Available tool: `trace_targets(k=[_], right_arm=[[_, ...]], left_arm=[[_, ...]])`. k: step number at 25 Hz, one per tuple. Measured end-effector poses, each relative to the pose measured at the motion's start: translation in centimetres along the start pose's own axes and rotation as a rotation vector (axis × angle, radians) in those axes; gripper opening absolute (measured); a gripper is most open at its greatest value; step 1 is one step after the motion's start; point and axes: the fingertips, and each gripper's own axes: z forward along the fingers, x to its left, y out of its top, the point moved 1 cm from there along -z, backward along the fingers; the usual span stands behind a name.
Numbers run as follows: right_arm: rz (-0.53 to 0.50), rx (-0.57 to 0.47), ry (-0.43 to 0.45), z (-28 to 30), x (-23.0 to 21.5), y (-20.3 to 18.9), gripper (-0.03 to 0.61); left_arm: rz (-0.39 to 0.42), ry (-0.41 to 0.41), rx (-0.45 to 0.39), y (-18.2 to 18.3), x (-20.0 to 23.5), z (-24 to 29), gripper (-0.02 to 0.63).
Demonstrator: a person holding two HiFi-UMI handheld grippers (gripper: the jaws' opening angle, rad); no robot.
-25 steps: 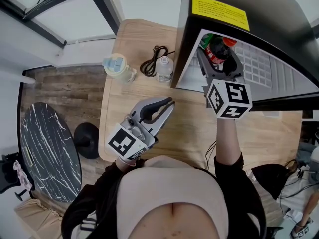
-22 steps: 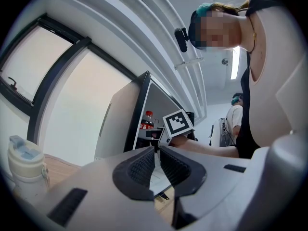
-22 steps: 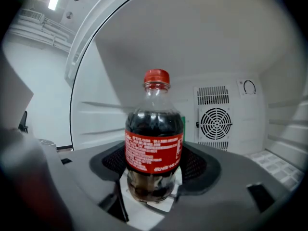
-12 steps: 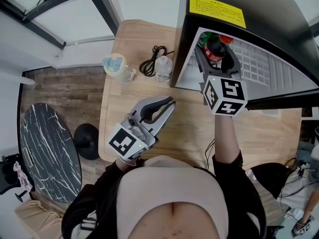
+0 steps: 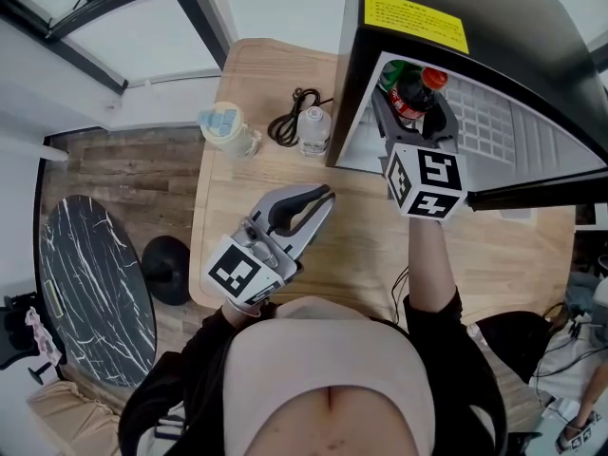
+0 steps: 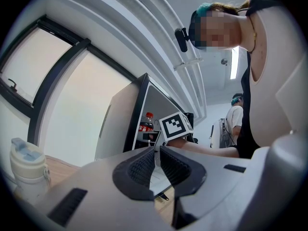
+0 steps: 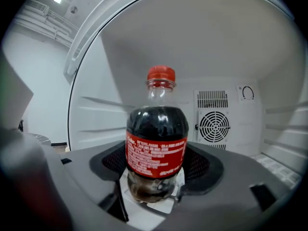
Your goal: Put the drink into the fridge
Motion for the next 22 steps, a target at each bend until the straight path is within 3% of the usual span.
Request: trace_targets(k=[15, 22], right_arm=[[0.010, -0.009, -0.006, -0.10, -0.31, -0.08, 0.327], [-0.029, 0.024, 0.047, 0.03, 0.07, 0.11, 0.327]], left_arm=[[0.004, 0.004, 0.002, -0.15, 0.06, 0.15, 0.040], [0.001, 0.000, 0.003, -0.25, -0.08, 0.39, 0.040]])
